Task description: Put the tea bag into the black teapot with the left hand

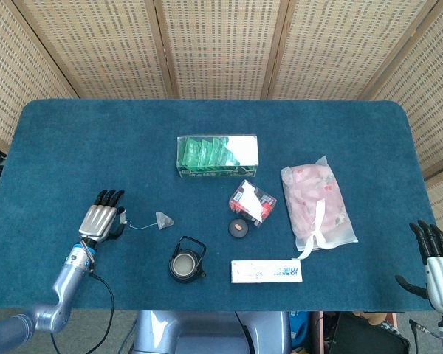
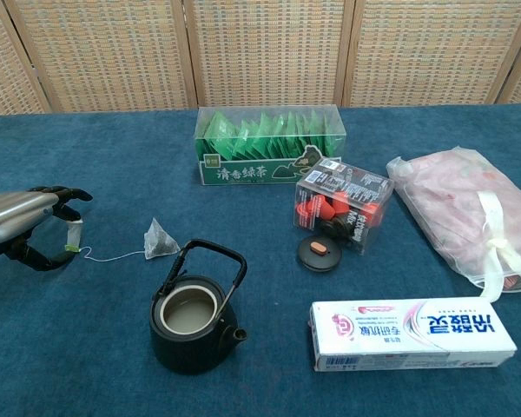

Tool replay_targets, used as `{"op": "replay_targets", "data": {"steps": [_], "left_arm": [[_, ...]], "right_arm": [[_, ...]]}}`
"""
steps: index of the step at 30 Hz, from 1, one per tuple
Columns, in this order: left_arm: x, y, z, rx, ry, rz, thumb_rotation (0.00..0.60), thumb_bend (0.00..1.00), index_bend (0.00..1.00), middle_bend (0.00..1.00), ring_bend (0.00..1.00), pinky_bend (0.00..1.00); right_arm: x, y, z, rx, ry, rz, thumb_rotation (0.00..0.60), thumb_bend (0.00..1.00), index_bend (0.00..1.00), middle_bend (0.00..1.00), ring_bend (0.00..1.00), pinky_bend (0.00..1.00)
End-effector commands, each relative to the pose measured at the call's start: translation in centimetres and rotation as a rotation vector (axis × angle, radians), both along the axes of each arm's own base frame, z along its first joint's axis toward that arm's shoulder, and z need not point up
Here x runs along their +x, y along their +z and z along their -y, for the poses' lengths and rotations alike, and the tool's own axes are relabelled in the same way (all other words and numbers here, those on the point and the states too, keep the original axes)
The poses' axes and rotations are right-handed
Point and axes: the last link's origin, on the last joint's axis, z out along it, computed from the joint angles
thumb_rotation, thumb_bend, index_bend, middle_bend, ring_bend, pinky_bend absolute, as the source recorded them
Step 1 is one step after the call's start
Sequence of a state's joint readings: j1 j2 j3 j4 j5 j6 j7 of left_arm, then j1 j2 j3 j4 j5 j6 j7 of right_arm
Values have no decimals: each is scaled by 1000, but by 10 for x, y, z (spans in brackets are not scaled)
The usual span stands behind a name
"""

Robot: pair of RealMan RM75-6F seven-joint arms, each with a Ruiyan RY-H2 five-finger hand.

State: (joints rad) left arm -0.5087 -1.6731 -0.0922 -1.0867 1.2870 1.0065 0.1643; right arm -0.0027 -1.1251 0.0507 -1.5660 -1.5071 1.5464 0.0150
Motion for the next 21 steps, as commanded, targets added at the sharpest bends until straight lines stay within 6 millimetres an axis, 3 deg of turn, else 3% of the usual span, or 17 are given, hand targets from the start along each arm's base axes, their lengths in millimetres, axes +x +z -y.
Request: {"op": "replay_targets", "data": {"steps": [1, 9, 21], "left_arm": [[3, 3, 1, 7, -11, 17, 600, 430, 606, 99, 0, 0], [19, 16, 2, 32, -53, 77, 600, 430, 606, 99, 0, 0], [63, 41, 7, 15, -90, 262, 600, 430, 606, 99, 0, 0]], "right_arm": [[0, 0, 0, 0, 1, 1, 600, 0, 68, 132, 29, 142], [1, -1, 0, 5, 3, 1, 600, 1, 68, 130, 29, 142], [0, -3, 1, 11, 5, 11, 600, 0, 68, 125, 29, 142]]}}
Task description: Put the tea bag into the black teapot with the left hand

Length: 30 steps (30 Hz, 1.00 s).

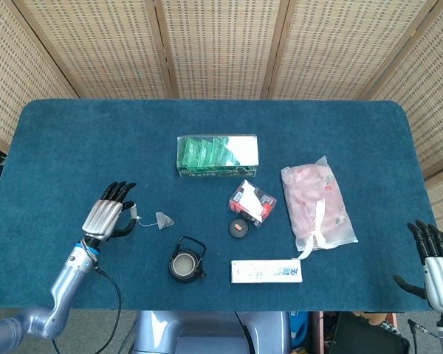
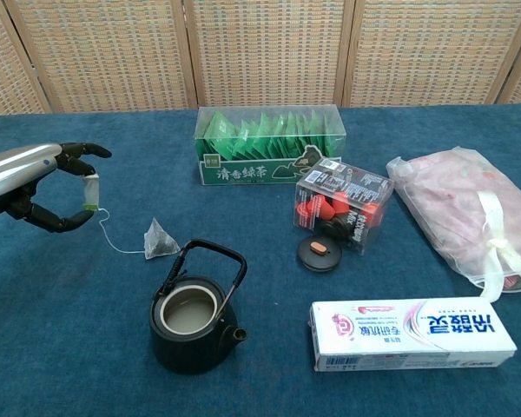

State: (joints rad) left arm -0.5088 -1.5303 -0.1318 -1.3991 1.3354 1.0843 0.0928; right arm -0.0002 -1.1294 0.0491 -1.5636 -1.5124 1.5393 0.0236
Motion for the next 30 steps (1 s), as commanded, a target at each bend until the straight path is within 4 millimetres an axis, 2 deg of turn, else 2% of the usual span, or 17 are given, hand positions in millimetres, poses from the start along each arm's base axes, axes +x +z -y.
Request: {"op": "replay_targets", "data": {"steps": [1, 18, 30], "left_arm": [[12, 11, 0, 7, -21, 32, 600, 430, 606, 99, 0, 0], [75, 45, 6, 23, -189, 196, 600, 430, 606, 99, 0, 0], [108, 53, 7, -9, -272, 268, 600, 430, 606, 99, 0, 0]], "right_arm": [[0, 0, 0, 2, 1, 1, 600, 0, 68, 124, 29, 142], [4, 2, -1, 0, 12, -15, 600, 0, 68, 118, 29, 142], [7, 3, -3, -8, 2, -23, 600, 0, 68, 115, 29, 142]]}}
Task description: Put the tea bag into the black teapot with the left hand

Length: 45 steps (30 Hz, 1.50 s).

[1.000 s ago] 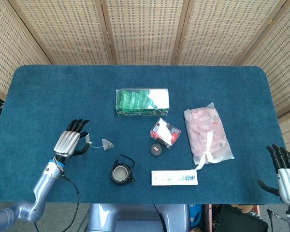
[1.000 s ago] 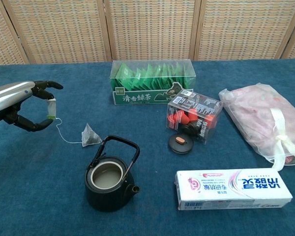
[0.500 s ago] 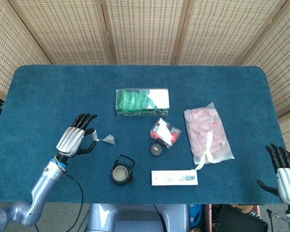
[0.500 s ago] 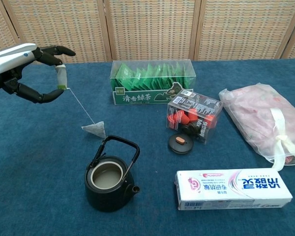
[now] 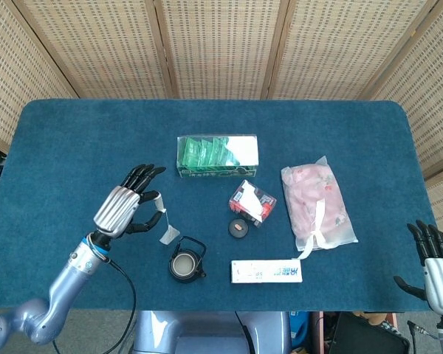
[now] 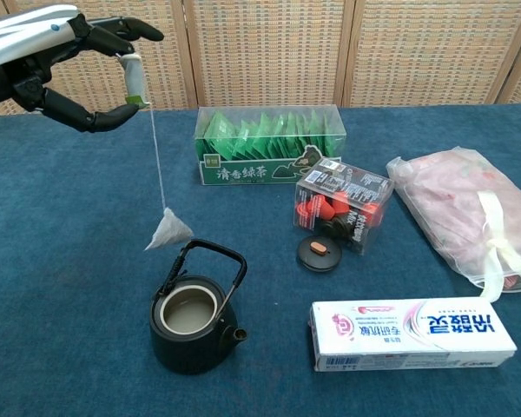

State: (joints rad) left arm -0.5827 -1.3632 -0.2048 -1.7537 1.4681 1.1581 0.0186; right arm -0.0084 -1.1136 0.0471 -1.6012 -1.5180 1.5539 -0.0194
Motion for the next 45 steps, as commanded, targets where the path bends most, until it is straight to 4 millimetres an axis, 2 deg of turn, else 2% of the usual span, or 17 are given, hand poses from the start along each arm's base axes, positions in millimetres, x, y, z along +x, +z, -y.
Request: {"op": "replay_targets", "data": {"steps": [1, 23, 29, 45], "left_arm": [[9, 0, 0, -15, -22, 14, 600, 430, 606, 99, 0, 0], [59, -5, 7, -92, -162, 61, 600, 430, 606, 99, 0, 0], [64, -6, 13, -110, -187, 61, 600, 431, 606, 99, 0, 0], [58, -6, 24, -147, -186, 63, 600, 430, 606, 99, 0, 0]], "right_arm": [[1, 0, 0, -2, 0, -1, 600, 0, 68, 115, 29, 142], [4, -4, -2, 29, 17, 5, 600, 0, 68, 113, 29, 142], [2, -3, -3, 27, 10, 5, 600, 1, 68, 113, 29, 142], [-1, -3, -4, 26, -4, 7, 600, 0, 68, 113, 29, 142]]}}
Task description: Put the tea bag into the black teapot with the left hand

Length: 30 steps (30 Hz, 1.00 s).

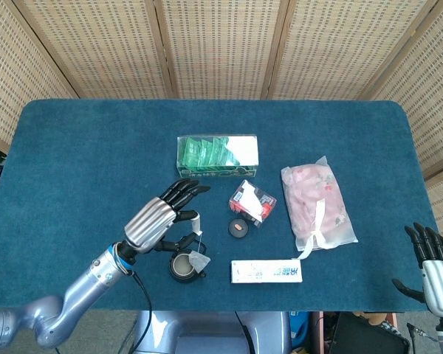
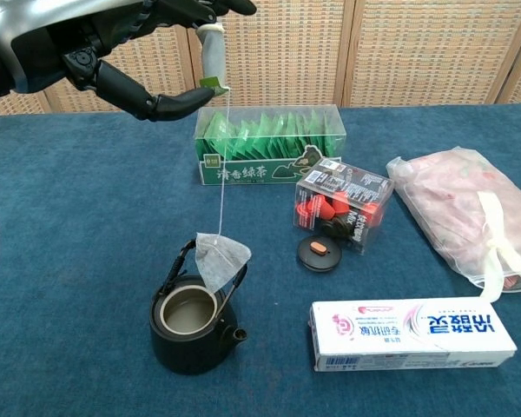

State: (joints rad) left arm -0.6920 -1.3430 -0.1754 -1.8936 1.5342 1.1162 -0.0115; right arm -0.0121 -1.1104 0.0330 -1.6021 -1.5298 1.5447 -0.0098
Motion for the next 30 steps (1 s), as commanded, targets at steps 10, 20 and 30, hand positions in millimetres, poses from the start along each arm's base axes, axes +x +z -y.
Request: {"op": "replay_targets", "data": {"steps": [10, 20, 30], "left_arm": [[-9, -8, 8, -72, 13, -37, 600, 430, 609, 99, 0, 0], [-10, -6, 15, -81, 9, -12, 600, 430, 609, 99, 0, 0], [-20, -10, 23, -98, 25, -31, 600, 430, 609, 99, 0, 0]], "right_arm": [[-2, -1, 0, 1, -7, 5, 600, 0, 68, 113, 29, 142], [-3, -1, -1, 0, -14, 5, 600, 0, 68, 113, 29, 142], [-5, -2, -2, 1, -19, 9, 600, 0, 68, 113, 29, 142]]}}
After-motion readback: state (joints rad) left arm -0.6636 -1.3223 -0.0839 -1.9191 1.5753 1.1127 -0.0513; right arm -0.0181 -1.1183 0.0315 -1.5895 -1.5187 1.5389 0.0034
